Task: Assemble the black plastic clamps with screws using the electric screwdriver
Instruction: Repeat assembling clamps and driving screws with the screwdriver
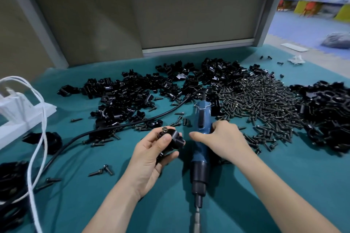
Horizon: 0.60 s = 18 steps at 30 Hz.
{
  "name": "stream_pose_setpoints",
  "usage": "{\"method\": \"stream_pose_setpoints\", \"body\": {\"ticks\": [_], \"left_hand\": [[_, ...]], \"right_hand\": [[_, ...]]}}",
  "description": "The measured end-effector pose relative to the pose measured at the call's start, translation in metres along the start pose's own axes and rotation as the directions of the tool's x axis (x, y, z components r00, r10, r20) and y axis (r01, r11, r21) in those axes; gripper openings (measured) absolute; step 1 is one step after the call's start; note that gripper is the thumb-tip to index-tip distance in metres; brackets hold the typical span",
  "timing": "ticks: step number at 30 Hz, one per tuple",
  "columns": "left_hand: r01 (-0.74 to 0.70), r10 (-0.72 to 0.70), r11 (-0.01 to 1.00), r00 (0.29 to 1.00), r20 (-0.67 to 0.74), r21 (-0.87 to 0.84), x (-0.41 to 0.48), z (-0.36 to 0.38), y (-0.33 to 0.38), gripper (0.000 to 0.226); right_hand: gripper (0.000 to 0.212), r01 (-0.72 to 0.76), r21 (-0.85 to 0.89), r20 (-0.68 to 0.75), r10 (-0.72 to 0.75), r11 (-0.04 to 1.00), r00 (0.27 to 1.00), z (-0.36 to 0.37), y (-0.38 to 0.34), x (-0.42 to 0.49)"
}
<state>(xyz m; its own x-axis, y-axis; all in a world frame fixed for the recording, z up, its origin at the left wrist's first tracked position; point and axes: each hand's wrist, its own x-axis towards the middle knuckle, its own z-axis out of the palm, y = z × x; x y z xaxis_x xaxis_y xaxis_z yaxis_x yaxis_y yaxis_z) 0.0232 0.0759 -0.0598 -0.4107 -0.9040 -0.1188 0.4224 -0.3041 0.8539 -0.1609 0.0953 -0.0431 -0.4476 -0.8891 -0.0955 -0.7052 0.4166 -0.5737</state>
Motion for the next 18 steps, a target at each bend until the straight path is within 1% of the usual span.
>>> {"method": "stream_pose_setpoints", "body": {"ticks": [1, 2, 3, 4, 5, 6, 7, 8, 9, 10, 11, 12, 13, 14, 16, 18], "left_hand": [[0.000, 0.000, 1.000, 1.000, 0.010, 0.019, -0.001, 0.000, 0.000, 0.018], [-0.003, 0.003, 1.000, 1.000, 0.019, 0.030, -0.001, 0.000, 0.001, 0.019], [-0.007, 0.006, 1.000, 1.000, 0.025, 0.028, -0.001, 0.000, 0.001, 0.022], [-0.007, 0.006, 1.000, 1.000, 0.027, 0.017, -0.001, -0.001, 0.001, 0.026], [-0.004, 0.004, 1.000, 0.999, 0.031, 0.001, -0.001, -0.002, 0.001, 0.029], [-0.001, 0.002, 1.000, 0.999, 0.038, -0.015, -0.001, -0.003, 0.001, 0.032], [0.000, 0.001, 1.000, 0.999, 0.046, -0.028, 0.000, -0.004, 0.002, 0.033], [0.000, 0.002, 0.999, 0.999, 0.051, -0.039, 0.000, -0.005, 0.001, 0.032], [-0.003, 0.006, 0.999, 0.999, 0.054, -0.051, 0.001, -0.006, 0.001, 0.030], [-0.012, 0.015, 0.998, 0.999, 0.052, -0.056, 0.001, -0.007, 0.001, 0.028], [-0.029, 0.030, 0.999, 0.999, 0.040, -0.045, 0.001, -0.009, 0.002, 0.026], [-0.059, 0.059, 0.998, 0.998, 0.016, -0.008, 0.001, -0.011, 0.004, 0.026], [-0.099, 0.100, 0.994, 0.995, -0.015, 0.056, 0.002, -0.013, 0.006, 0.025], [-0.140, 0.147, 0.980, 0.988, -0.040, 0.142, 0.002, -0.016, 0.008, 0.021], [-0.195, 0.220, 0.925, 0.975, -0.040, 0.327, 0.003, -0.020, 0.011, 0.016], [-0.203, 0.249, 0.859, 0.968, -0.036, 0.470, 0.004, -0.025, 0.012, 0.022]], "right_hand": [[0.049, -0.027, 0.023, 0.003, 0.027, 0.999, 1.000, 0.002, -0.001, 0.002], [0.045, -0.045, 0.086, 0.007, 0.045, 0.995, 0.999, 0.004, -0.001, 0.002], [0.039, -0.059, 0.206, 0.016, 0.057, 0.977, 0.998, 0.003, -0.003, 0.001], [0.032, -0.066, 0.373, 0.032, 0.058, 0.925, 0.998, 0.001, -0.005, 0.000], [0.024, -0.073, 0.551, 0.051, 0.054, 0.831, 0.997, -0.002, -0.008, -0.002], [0.021, -0.089, 0.700, 0.078, 0.048, 0.709, 0.996, -0.007, -0.012, -0.003], [0.024, -0.111, 0.816, 0.113, 0.033, 0.567, 0.993, -0.013, -0.016, -0.003], [0.033, -0.137, 0.910, 0.150, -0.002, 0.391, 0.989, -0.020, -0.020, -0.002], [0.042, -0.166, 0.967, 0.180, -0.059, 0.193, 0.982, -0.027, -0.026, 0.001], [0.046, -0.192, 0.981, 0.190, -0.135, -0.001, 0.972, -0.035, -0.034, 0.006], [0.046, -0.211, 0.965, 0.177, -0.201, -0.157, 0.963, -0.044, -0.042, 0.011], [0.044, -0.211, 0.948, 0.154, -0.236, -0.237, 0.959, -0.052, -0.051, 0.016], [0.041, -0.199, 0.948, 0.140, -0.239, -0.248, 0.961, -0.058, -0.060, 0.021], [0.041, -0.188, 0.953, 0.131, -0.234, -0.238, 0.963, -0.063, -0.068, 0.028], [0.056, -0.181, 0.953, 0.124, -0.229, -0.245, 0.966, -0.065, -0.079, 0.041], [0.061, -0.172, 0.947, 0.108, -0.237, -0.272, 0.965, -0.059, -0.085, 0.053]]}}
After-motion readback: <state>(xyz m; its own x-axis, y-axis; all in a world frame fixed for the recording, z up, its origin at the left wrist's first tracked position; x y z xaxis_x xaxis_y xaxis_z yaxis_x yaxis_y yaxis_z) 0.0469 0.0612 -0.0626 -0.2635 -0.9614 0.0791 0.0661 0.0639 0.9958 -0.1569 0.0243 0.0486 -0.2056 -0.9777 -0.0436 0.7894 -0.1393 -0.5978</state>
